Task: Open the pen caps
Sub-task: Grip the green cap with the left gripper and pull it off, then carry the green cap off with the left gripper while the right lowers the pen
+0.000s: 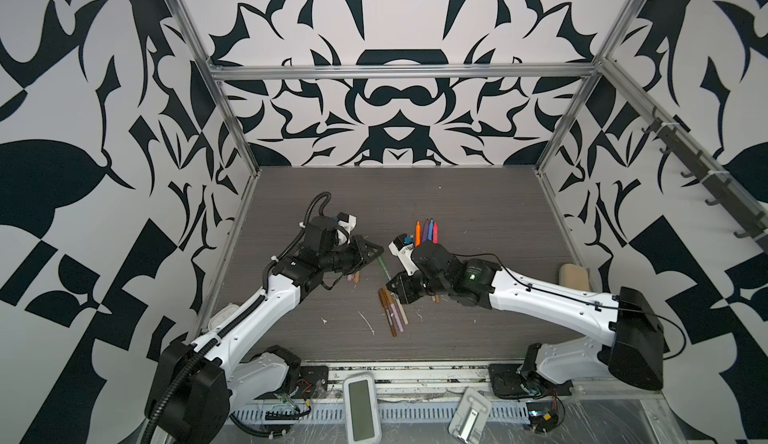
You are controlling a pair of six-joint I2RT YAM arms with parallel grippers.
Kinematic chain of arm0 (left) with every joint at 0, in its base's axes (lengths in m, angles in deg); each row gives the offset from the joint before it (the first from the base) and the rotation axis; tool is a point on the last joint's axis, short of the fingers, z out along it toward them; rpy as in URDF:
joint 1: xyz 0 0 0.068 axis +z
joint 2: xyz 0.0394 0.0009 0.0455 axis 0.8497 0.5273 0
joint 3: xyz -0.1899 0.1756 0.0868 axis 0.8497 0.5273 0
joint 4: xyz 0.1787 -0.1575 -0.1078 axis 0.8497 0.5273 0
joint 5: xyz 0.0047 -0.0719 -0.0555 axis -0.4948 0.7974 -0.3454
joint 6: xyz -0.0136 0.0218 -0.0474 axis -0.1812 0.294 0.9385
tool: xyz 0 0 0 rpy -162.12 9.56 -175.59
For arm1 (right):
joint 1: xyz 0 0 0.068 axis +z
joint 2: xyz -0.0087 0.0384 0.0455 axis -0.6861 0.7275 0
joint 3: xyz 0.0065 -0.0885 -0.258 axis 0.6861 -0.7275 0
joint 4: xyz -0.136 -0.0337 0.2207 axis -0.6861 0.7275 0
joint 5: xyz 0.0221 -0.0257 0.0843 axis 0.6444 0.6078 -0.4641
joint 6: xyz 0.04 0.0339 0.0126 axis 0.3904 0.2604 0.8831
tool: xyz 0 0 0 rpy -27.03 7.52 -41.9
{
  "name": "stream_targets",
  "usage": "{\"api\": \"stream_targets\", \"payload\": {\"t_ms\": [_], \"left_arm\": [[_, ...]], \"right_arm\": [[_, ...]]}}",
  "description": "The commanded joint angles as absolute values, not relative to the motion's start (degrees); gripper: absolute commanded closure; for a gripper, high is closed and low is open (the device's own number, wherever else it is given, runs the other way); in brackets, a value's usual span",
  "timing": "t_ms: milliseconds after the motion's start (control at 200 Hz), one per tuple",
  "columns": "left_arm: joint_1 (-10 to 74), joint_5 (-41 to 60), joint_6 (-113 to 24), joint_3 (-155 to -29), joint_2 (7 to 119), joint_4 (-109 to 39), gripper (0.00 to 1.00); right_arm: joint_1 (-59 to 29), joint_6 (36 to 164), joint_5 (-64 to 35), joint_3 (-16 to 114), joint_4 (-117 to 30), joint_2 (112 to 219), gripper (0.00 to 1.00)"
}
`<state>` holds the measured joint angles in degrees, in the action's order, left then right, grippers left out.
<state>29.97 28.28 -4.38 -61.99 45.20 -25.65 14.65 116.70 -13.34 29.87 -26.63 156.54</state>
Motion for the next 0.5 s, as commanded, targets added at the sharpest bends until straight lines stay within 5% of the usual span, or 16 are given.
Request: {"api": "stream_targets", "payload": {"t_ms": [0,240,495], "left_arm": [[31.0,29.4,-5.6,-66.7,46.4,-26.1,1.00],[49.6,28.6,-19.7,-86.2,62.3,-10.8,1.00],[49.5,27.3,-24.1,-88.1,65.9,-5.5,1.00]], "right_arm": [[14.3,117.3,-11.6,29.9,-25.5,155.8,1.00],[15.1,125.9,-12.1,15.4,-30.6,146.7,1.00],[4.0,119.4,-9.1,14.6,-20.8,139.3,1.00]]}}
